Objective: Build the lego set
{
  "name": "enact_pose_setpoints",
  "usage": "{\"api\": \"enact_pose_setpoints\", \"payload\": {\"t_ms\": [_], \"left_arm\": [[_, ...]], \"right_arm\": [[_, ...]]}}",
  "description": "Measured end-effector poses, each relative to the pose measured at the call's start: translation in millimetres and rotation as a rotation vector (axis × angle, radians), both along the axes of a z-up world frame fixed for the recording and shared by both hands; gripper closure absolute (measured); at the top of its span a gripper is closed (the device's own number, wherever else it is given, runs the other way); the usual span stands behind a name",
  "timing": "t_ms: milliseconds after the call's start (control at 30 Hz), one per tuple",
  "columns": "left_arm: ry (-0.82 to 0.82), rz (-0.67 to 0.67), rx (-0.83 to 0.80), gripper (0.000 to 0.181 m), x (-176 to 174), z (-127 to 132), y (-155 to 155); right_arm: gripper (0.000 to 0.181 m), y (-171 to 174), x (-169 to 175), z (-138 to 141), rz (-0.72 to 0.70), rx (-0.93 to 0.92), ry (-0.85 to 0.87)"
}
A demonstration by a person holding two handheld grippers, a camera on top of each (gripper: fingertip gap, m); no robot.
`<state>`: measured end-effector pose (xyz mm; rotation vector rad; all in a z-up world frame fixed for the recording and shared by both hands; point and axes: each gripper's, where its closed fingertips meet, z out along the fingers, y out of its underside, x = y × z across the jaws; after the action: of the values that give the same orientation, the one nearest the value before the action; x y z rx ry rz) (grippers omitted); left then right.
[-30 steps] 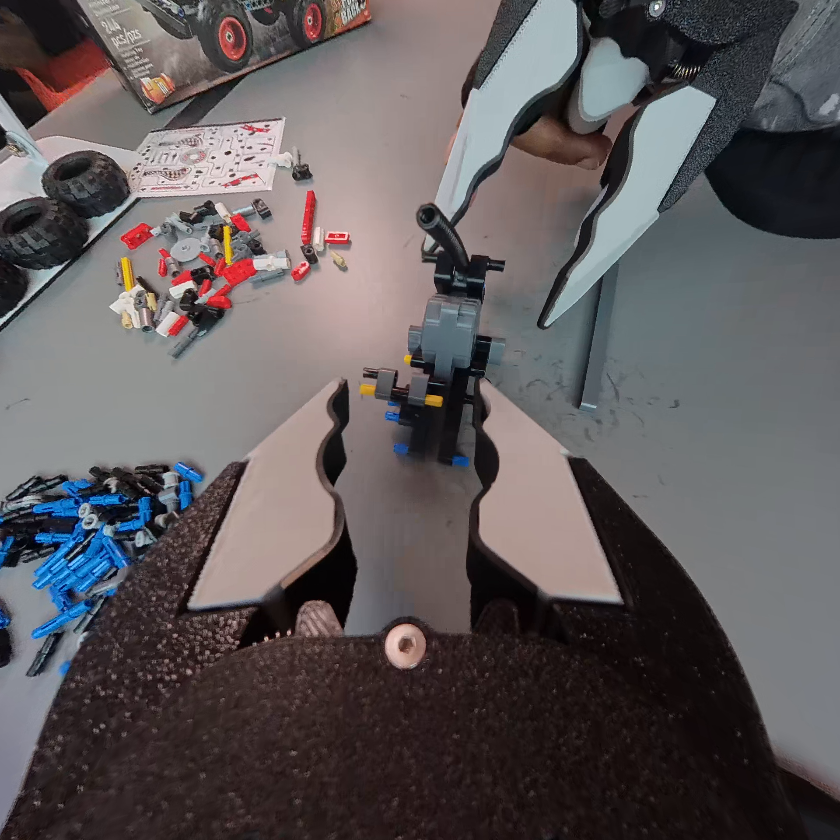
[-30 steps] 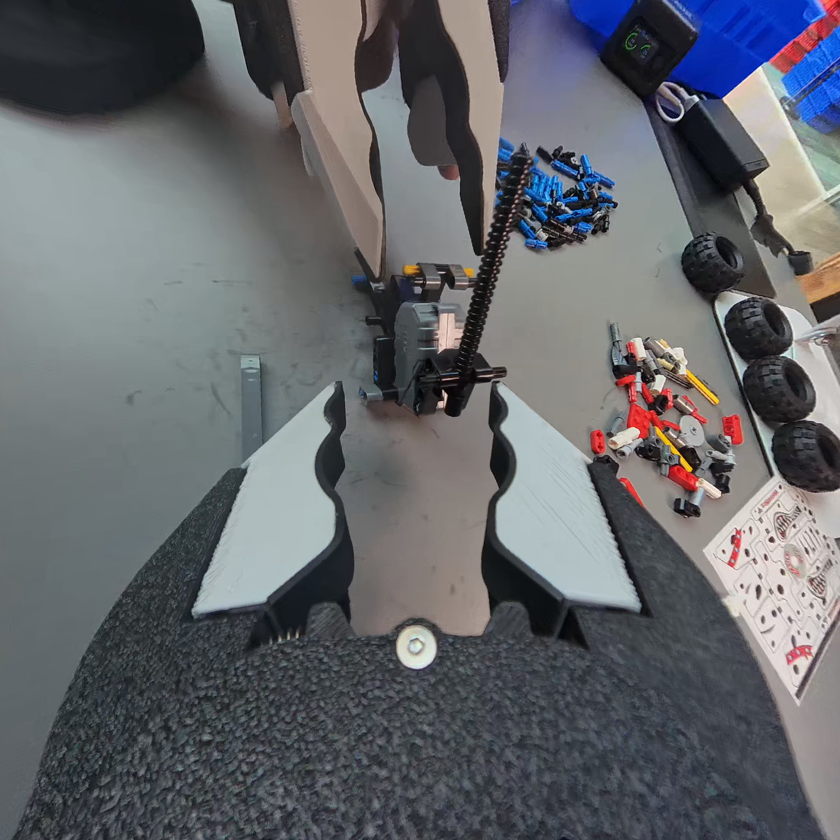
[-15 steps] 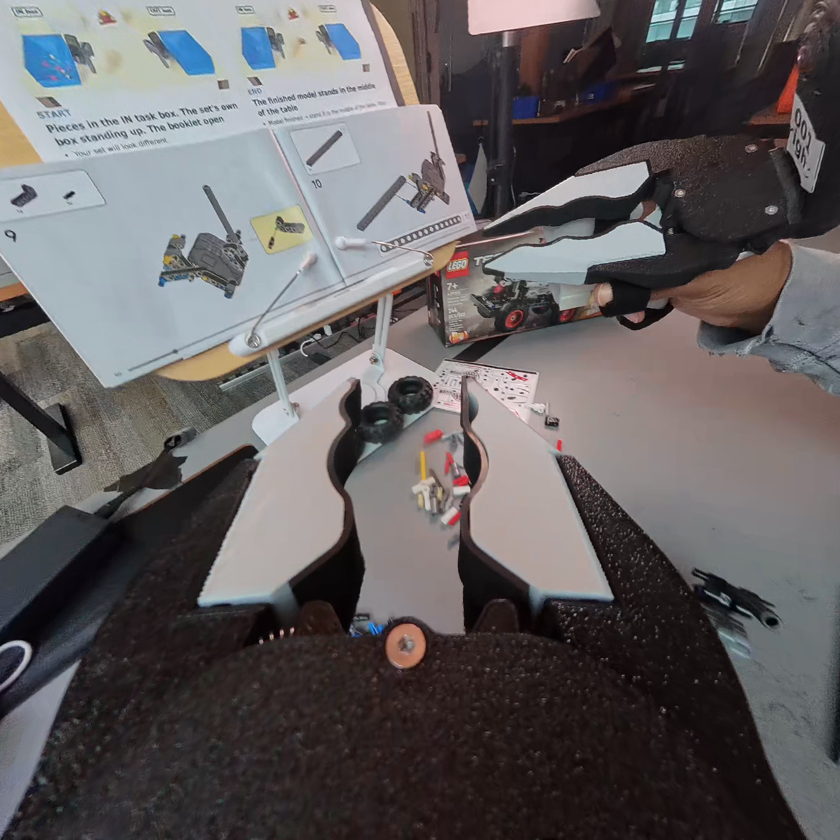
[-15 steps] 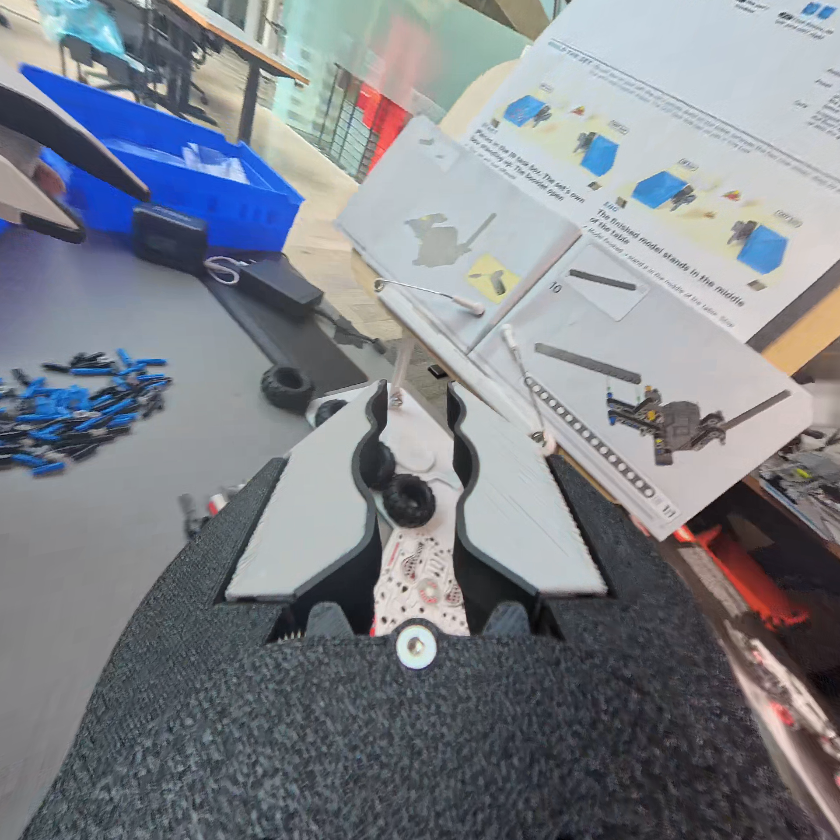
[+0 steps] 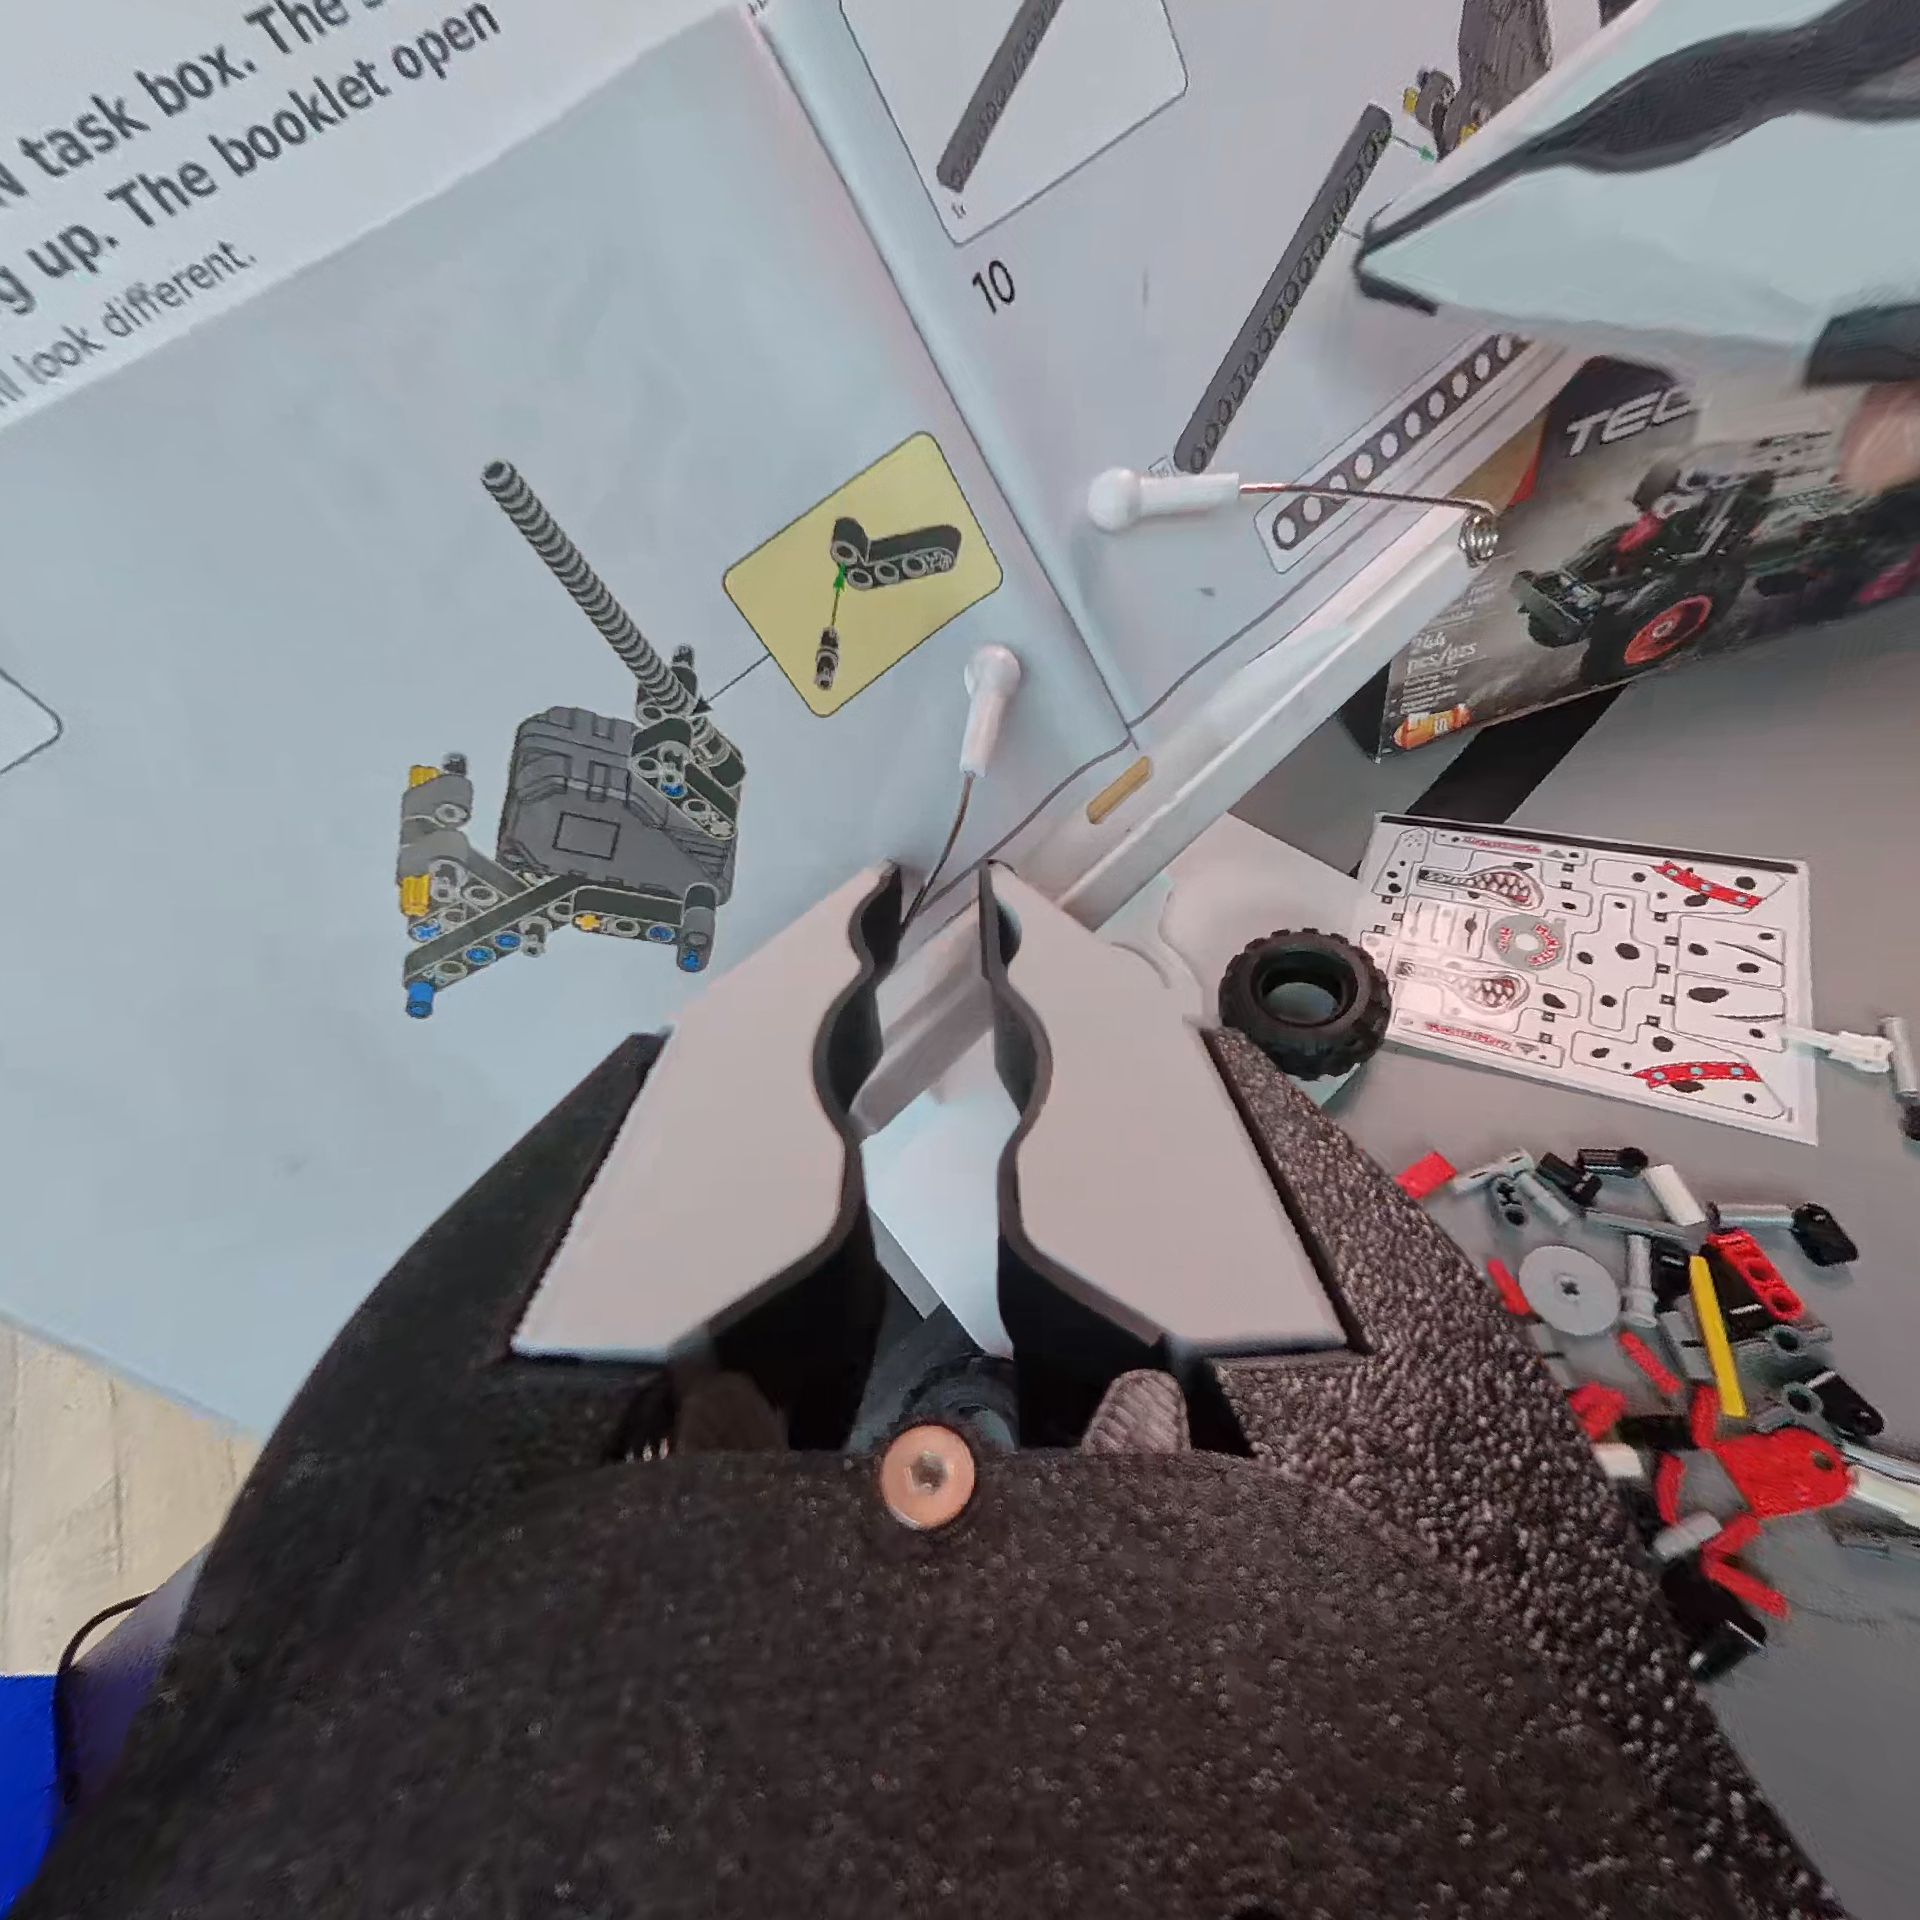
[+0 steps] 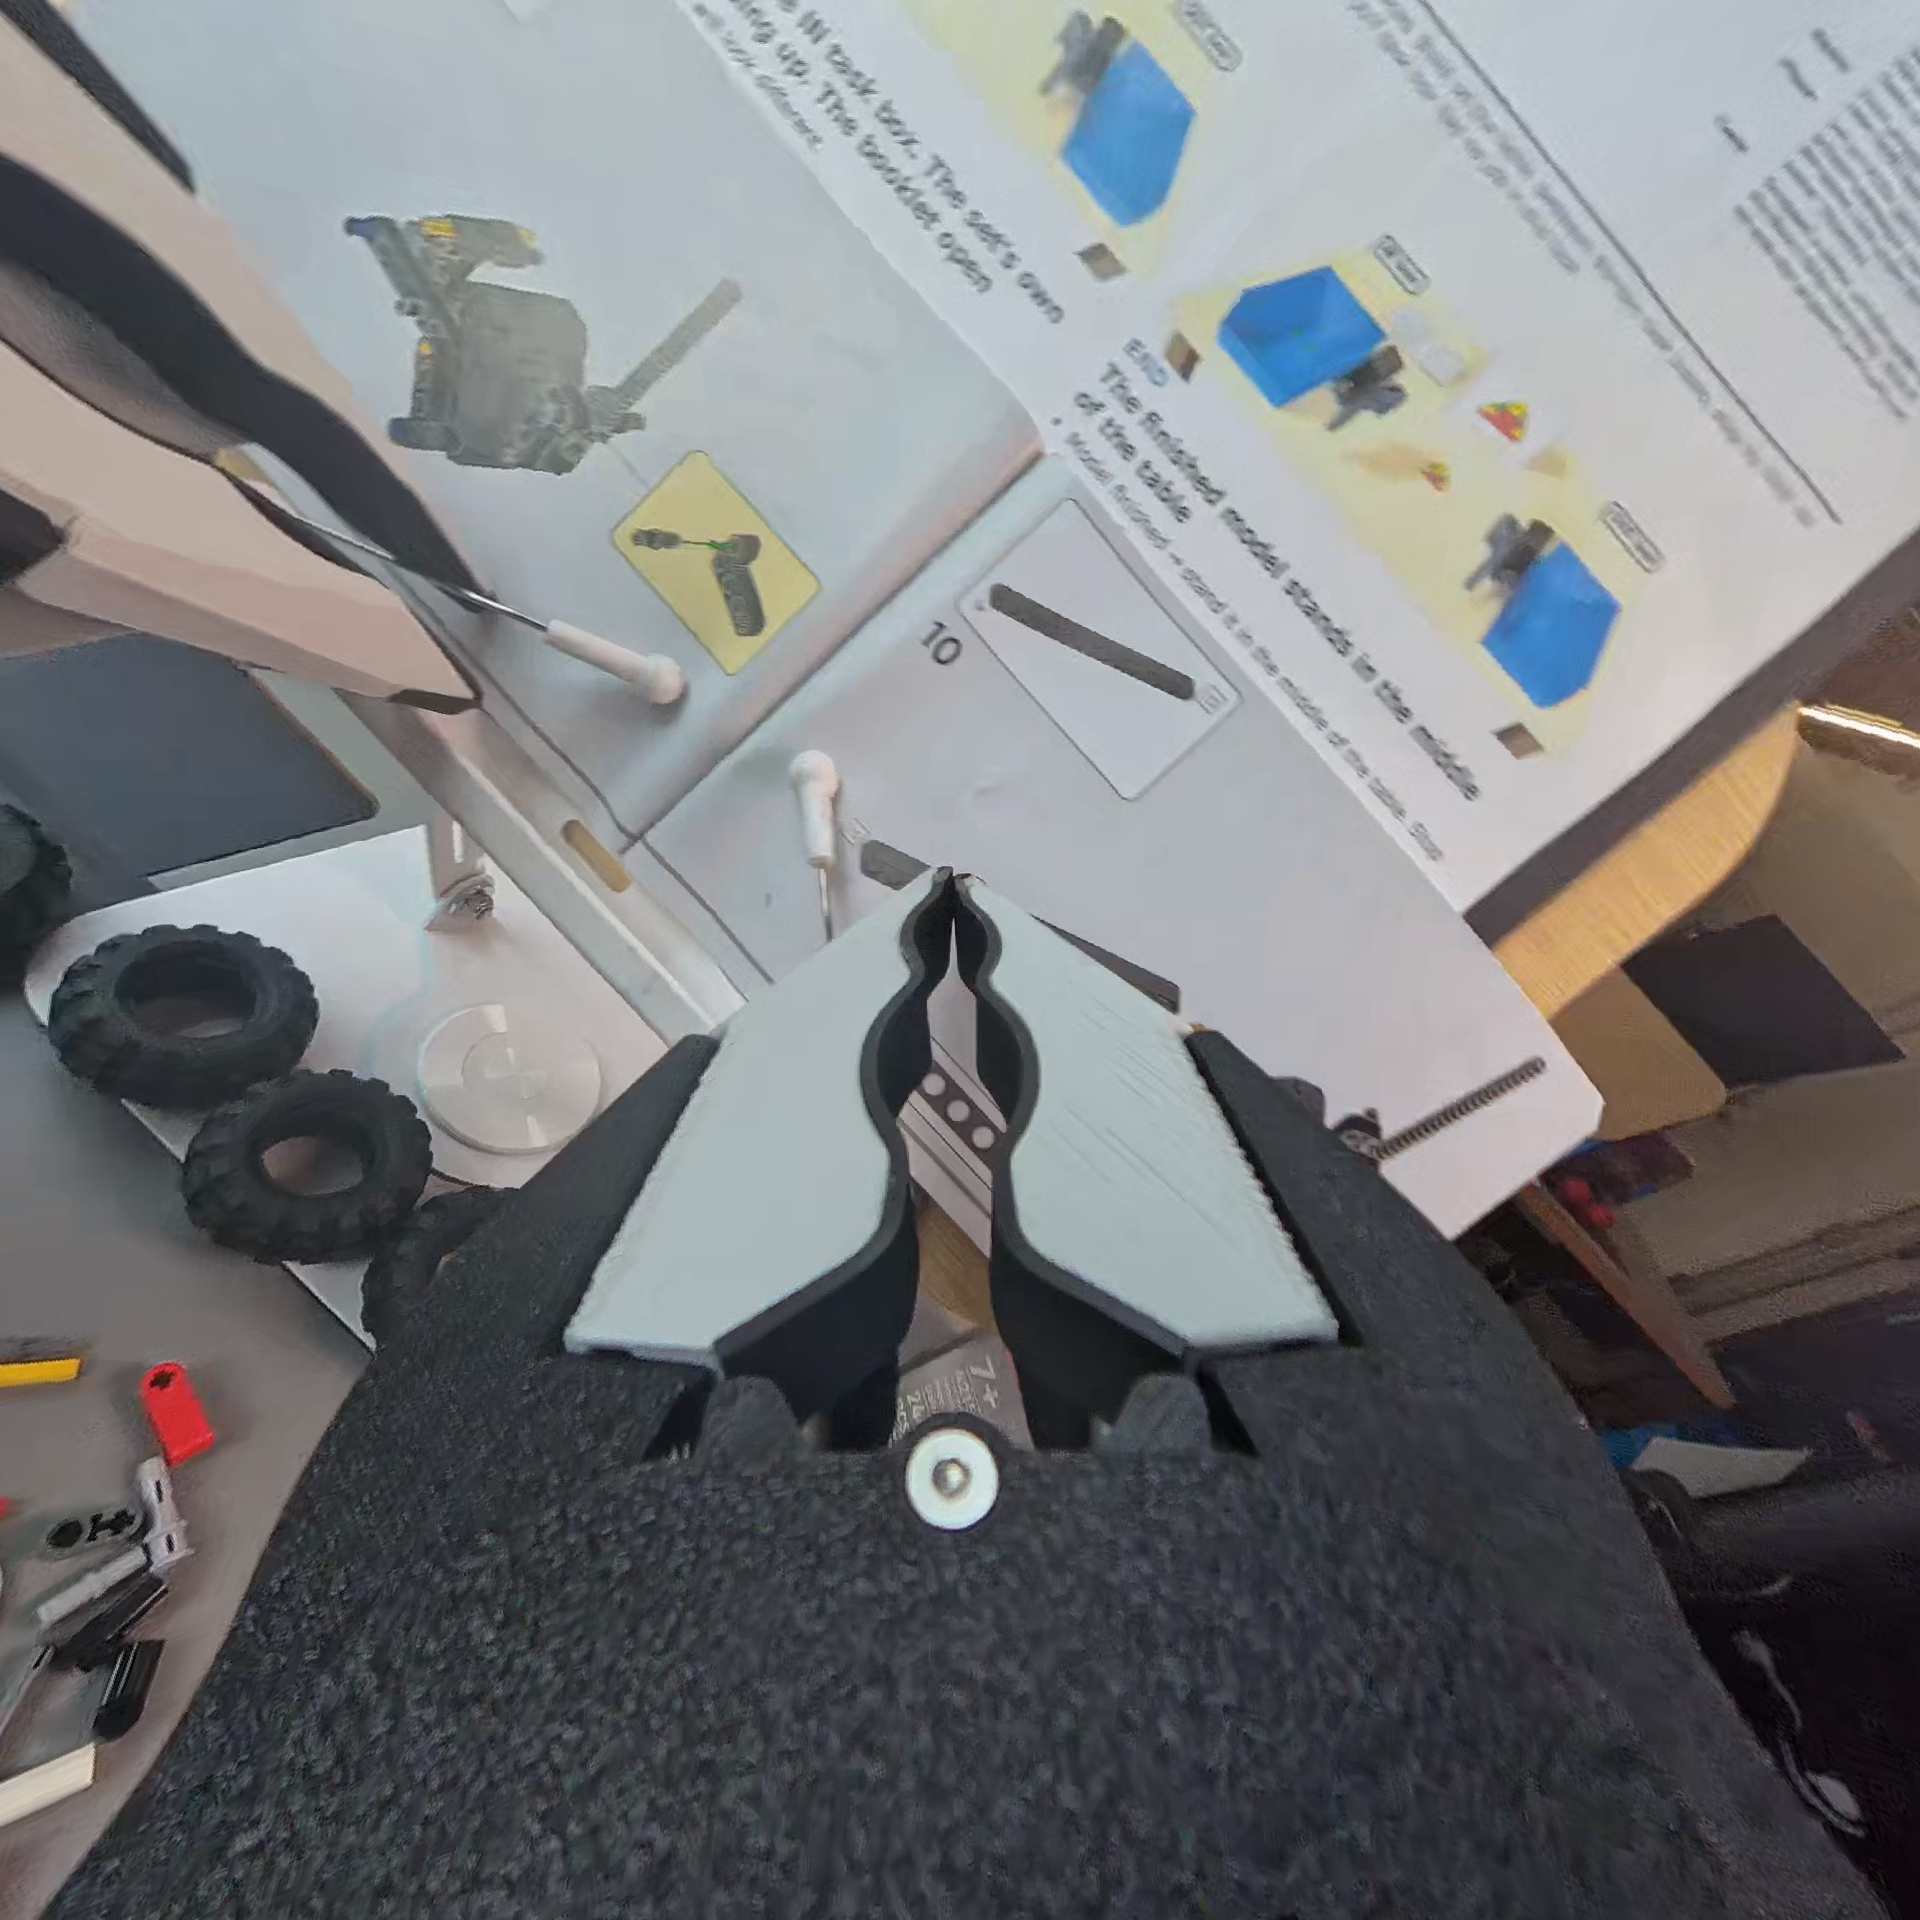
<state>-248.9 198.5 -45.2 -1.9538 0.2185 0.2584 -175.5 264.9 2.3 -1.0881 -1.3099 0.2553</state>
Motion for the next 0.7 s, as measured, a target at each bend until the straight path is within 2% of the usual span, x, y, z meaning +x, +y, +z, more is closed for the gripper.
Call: {"api": "enact_pose_setpoints", "payload": {"t_ms": [33, 67, 133, 200, 300, 400, 433, 500, 567, 700], "left_arm": [[0.017, 0.013, 0.026, 0.174, -5, 1, -1], [0.004, 0.021, 0.053, 0.175, -8, 4, -2], [-0.084, 0.026, 0.095, 0.175, -11, 7, -4], [-0.116, 0.071, 0.156, 0.178, -20, 14, -6], [-0.22, 0.161, 0.263, 0.18, -36, 22, -13], [-0.367, 0.252, 0.362, 0.178, -52, 23, -25], [-0.39, 0.276, 0.377, 0.177, -55, 21, -30], [-0.411, 0.308, 0.38, 0.174, -62, 14, -39], [-0.436, 0.308, 0.367, 0.172, -65, 7, -46], [-0.477, 0.293, 0.376, 0.172, -67, 3, -49]], "right_arm": [[0.181, 8, 13, 4, -0.028, -0.04, 0.048], [0.181, 16, 27, 4, -0.053, -0.097, 0.089], [0.181, 31, 50, -12, -0.088, -0.215, 0.109], [0.181, 27, 58, -18, -0.03, -0.238, 0.135], [0.167, 2, 47, -6, 0.047, -0.115, 0.115], [0.149, -15, 11, -9, 0.084, -0.081, 0.002], [0.149, -14, 0, -12, 0.068, -0.057, -0.04], [0.167, -3, -13, -19, 0.019, 0.039, -0.109], [0.18, 0, -12, -16, -0.004, 0.038, -0.074], [0.177, 30, 28, -1, -0.13, -0.106, 0.124]]}}
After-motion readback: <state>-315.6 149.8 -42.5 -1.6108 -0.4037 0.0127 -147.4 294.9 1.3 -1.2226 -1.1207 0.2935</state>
